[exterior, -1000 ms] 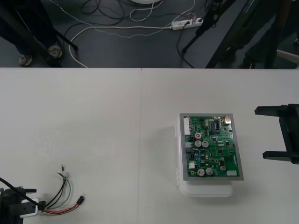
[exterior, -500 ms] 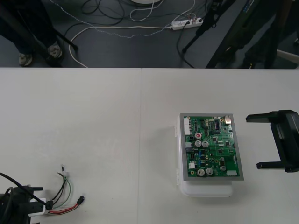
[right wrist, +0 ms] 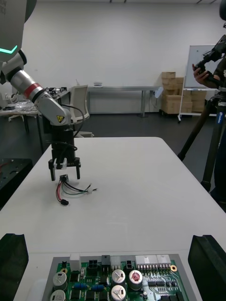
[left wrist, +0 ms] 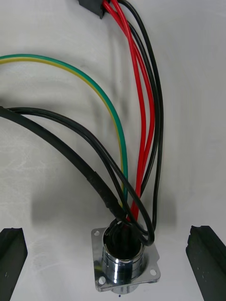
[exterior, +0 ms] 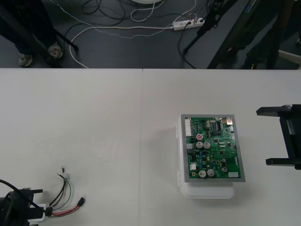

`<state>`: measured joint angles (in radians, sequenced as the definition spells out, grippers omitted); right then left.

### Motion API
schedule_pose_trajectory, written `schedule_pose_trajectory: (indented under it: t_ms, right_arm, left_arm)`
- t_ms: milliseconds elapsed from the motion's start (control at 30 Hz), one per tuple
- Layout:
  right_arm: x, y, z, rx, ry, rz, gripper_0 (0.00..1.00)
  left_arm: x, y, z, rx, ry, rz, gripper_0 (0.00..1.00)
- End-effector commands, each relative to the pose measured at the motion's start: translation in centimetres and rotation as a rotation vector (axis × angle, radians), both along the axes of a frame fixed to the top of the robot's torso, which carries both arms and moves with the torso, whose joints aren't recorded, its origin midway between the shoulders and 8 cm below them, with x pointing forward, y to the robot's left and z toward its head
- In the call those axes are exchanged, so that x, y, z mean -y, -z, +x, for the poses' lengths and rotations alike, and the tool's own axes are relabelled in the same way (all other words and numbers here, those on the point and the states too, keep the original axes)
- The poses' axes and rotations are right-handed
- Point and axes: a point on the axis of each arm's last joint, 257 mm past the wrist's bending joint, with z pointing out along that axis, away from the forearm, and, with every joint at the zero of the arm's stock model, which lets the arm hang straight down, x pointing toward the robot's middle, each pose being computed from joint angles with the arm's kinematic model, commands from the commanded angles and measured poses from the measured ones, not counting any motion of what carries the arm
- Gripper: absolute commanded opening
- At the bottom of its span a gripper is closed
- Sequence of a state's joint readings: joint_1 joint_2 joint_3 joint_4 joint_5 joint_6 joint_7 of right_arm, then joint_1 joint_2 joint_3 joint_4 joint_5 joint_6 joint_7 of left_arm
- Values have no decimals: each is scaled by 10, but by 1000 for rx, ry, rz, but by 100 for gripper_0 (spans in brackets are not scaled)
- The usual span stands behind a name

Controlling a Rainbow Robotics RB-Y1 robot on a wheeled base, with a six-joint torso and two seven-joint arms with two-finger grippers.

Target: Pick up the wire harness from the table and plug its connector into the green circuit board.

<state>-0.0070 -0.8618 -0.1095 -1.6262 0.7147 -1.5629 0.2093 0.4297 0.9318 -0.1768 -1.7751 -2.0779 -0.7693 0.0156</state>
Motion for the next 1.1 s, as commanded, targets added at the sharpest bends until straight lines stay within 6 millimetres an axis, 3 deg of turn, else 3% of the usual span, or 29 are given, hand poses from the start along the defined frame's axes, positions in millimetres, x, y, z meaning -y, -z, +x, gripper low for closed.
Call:
schedule_pose_trajectory:
  t_ms: [33,267,600,667,733,767,800,1100]
  right_arm:
    - [1,-3,-1,39,7,35,100]
    - [8,-17,8,79,56,74,100]
    - [5,-11,6,78,47,34,100]
    - [5,-12,6,79,46,30,100]
    - [4,-12,5,79,43,27,100]
    - [4,-12,5,77,41,26,100]
    - [4,-11,4,72,38,21,100]
    - [6,-9,1,46,37,15,100]
  left_arm:
    - [-15,-4,13,65,74,69,100]
    - [-16,-1,12,66,66,66,100]
    - [-10,1,15,63,73,55,100]
    - [-9,2,15,62,75,54,77]
    - [-9,3,16,60,77,55,40]
    - [-8,3,16,61,81,55,16]
    - [-8,4,15,59,79,55,0]
    - [-5,3,16,60,75,41,0]
